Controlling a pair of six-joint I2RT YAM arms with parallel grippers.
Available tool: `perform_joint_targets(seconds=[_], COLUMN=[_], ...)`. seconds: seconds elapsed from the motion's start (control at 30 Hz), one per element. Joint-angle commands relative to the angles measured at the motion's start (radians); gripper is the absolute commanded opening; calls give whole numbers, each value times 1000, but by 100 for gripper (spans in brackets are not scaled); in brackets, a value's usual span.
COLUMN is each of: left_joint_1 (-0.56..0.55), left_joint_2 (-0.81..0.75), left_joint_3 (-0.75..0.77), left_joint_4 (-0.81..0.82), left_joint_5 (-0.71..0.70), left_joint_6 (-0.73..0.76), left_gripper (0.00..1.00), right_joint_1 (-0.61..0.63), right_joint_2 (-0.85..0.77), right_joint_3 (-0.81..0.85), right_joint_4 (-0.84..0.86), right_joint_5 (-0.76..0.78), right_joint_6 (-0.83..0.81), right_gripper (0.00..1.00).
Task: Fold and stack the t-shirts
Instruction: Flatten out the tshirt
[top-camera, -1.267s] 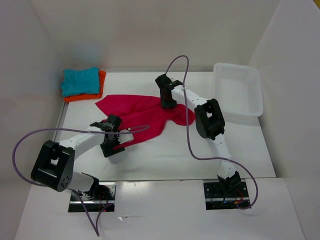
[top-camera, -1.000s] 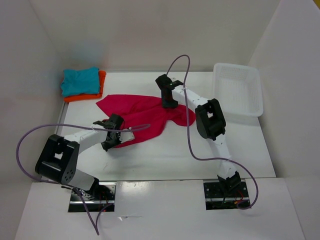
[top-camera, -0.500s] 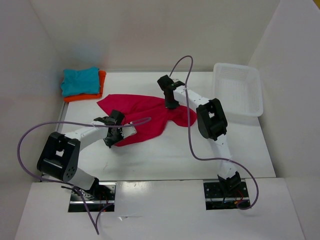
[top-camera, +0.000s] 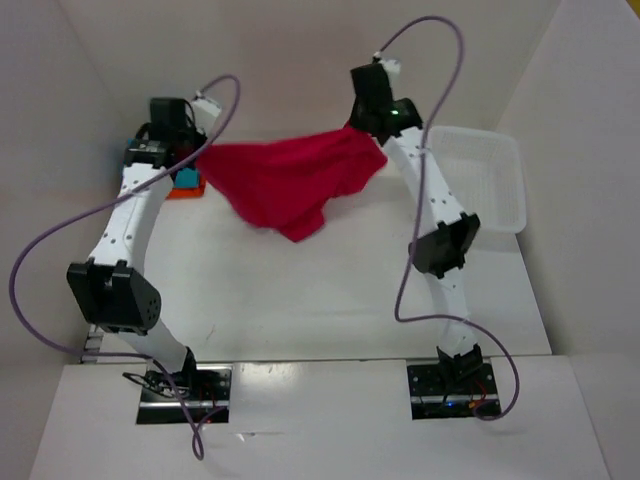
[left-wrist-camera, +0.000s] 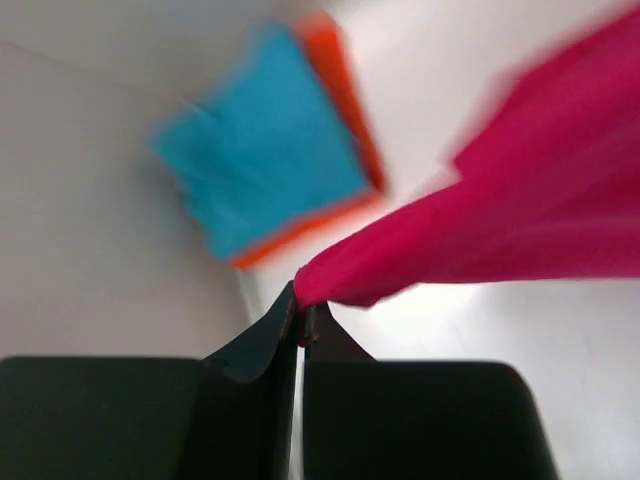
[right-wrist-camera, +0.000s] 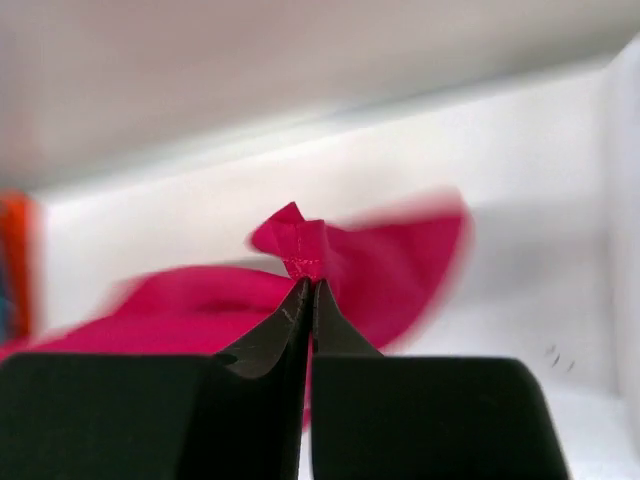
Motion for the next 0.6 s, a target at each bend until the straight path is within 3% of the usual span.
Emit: perform_joint_targets(seconds=[0.0, 0.03, 0.1, 0.2, 0.3, 0.37, 0.47, 0.57], left_joint_1=[69, 69, 80, 80, 69, 32, 3, 3], left_joint_2=[-22, -12, -1, -21, -68, -120, -177, -188], left_joint_3=[274, 373, 434, 376, 228, 22, -231, -398], left_joint_4=[-2, -2, -30, -44, -44, -10, 14, 1], left_joint_5=[49, 68, 97, 117, 115, 56, -18, -38], left_joint_6=[-74, -74, -54, 2, 77, 168, 239, 260], left_gripper=[0, 0, 0, 0, 0, 0, 0, 0], right_joint_1=[-73, -73, -73, -73, -47, -25, 16, 16], right_joint_2=[-151, -178, -218, -289, -350, -431, -610, -711], right_joint_3=[177, 202, 178, 74, -91, -217, -669, -951], right_joint_4=[-54, -68, -68, -119, -156, -125, 40, 91], right_joint_5=[66, 66, 102, 131, 148, 174, 187, 110], right_joint_6=[-11, -11, -11, 0, 12, 38, 67, 150], right_gripper=[0, 0, 0, 0, 0, 0, 0, 0])
